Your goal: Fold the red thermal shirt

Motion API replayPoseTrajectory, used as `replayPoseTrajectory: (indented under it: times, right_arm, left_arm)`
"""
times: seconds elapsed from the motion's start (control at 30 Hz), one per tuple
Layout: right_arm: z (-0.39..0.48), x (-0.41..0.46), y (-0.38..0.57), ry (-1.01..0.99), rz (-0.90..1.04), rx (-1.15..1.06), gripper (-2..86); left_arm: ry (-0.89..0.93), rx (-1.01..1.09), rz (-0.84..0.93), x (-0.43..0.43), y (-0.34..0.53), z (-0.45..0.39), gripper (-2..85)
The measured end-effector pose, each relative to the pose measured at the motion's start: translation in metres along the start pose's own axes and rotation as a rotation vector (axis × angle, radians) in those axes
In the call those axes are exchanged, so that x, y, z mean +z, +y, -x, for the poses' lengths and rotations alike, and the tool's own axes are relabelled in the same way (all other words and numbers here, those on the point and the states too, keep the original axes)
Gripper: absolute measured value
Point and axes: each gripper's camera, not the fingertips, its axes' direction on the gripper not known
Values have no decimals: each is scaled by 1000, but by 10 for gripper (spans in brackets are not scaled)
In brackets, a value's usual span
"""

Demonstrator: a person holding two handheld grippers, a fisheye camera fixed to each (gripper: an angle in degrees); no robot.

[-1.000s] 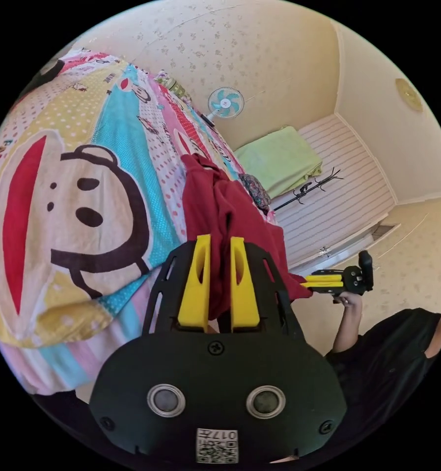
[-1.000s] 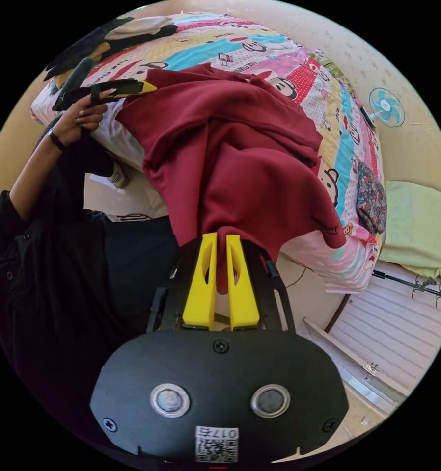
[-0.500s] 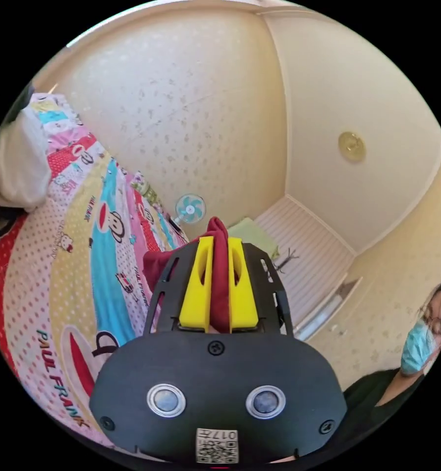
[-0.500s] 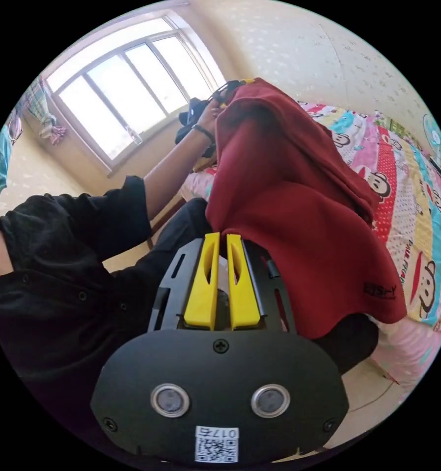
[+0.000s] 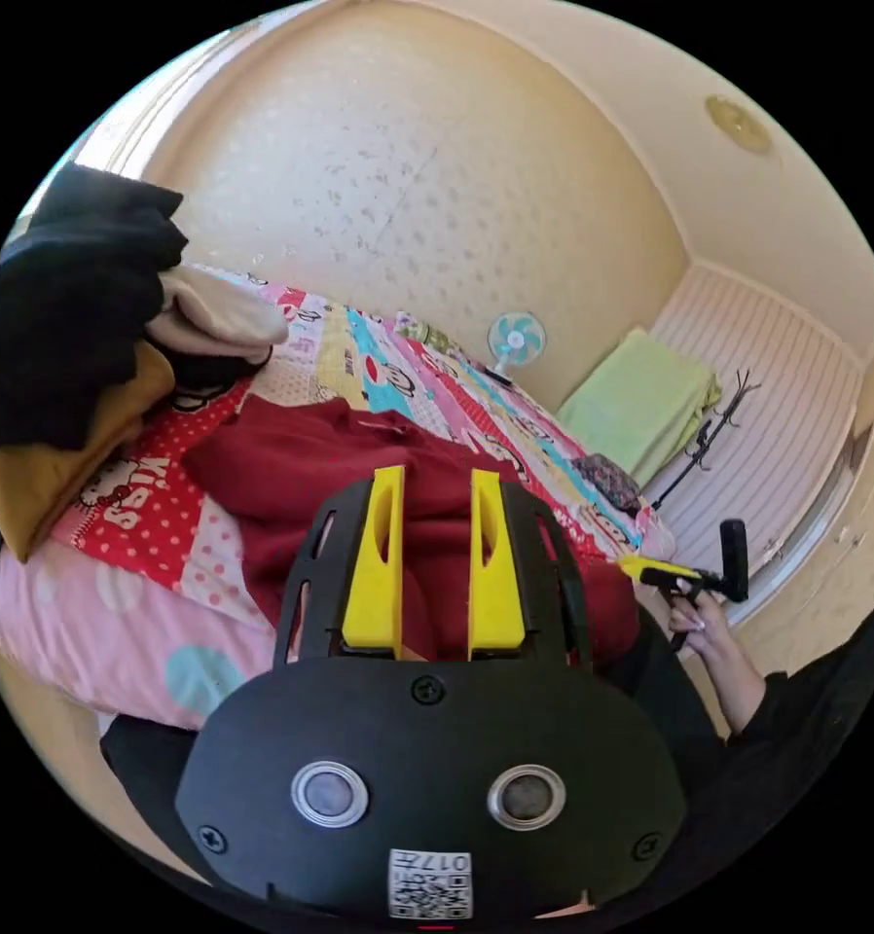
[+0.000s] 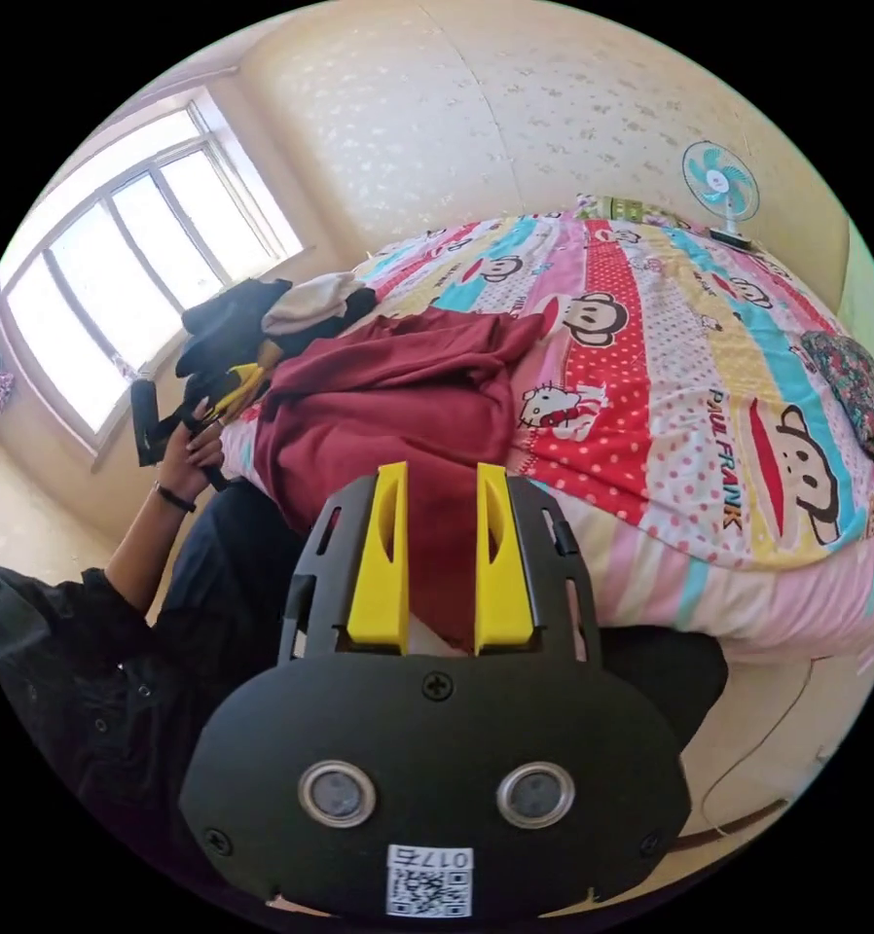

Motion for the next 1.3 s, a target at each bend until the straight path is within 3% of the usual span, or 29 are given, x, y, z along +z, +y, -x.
replayPoseTrajectory:
  times: [0.1, 0.2, 0.33, 0.4, 0.47, 0.5, 0.6, 0.63, 0.67, 0.73, 0.77, 0.8, 0.87, 0.97, 1.07, 1.17, 1.23, 1.3]
  right_arm:
    - [8, 7, 3, 44, 84, 11, 72]
    - [25, 10, 21, -163, 313, -18, 44]
    - [30, -16, 49, -297, 218, -4, 33]
    - [20, -29, 55, -374, 181, 27, 27]
    - [10, -33, 54, -434, 181, 58, 22]
    - [4, -39, 52, -466, 168, 73, 20]
    - [3, -62, 42, -448, 83, 55, 22]
    - [4, -66, 39, -435, 67, 44, 25]
    - [8, -75, 32, -401, 31, 19, 31]
    - [15, -85, 17, -335, -23, -16, 49]
    - [22, -89, 5, -286, -58, -45, 64]
    - [31, -91, -10, -240, -86, -69, 77]
    - [46, -88, -37, -192, -115, -99, 93]
    - [78, -73, -85, -135, -153, -161, 120]
    - [119, -32, -133, 45, -91, -251, 130]
    - [130, 50, -166, 312, 241, -279, 108]
    - [129, 40, -165, 264, 190, -299, 70]
    - [115, -22, -161, 312, -20, -218, 39]
  left_arm:
    - [-97, 14, 141, 49, 6, -27, 126]
    - [-137, 96, 131, 66, -3, -57, 126]
    - [-195, 271, 30, 84, -38, -96, 125]
    - [-272, 328, 109, 118, -55, -100, 125]
    - [-404, 286, 446, 197, -66, -77, 117]
    - [-413, 282, 515, 213, -64, -69, 112]
    - [-310, 214, 476, 199, -75, -55, 47]
    - [-151, 125, 458, 175, -86, -47, 28]
    - [26, 63, 329, 136, -93, -40, 19]
    - [199, -8, 59, 64, -93, -27, 9]
    - [164, -81, -141, 11, -84, -16, 5]
    - [122, -121, -230, -15, -77, -10, 4]
    - [-78, -343, -522, -102, -37, 12, 4]
    - [-186, -454, -810, -172, 21, 19, 38]
    - [-353, -333, -799, -187, 32, -15, 55]
    - [-442, -214, -664, -164, 21, -42, 59]
    - [-391, -133, -570, -140, 12, -42, 54]
    - [-292, -170, -390, -114, -1, -23, 54]
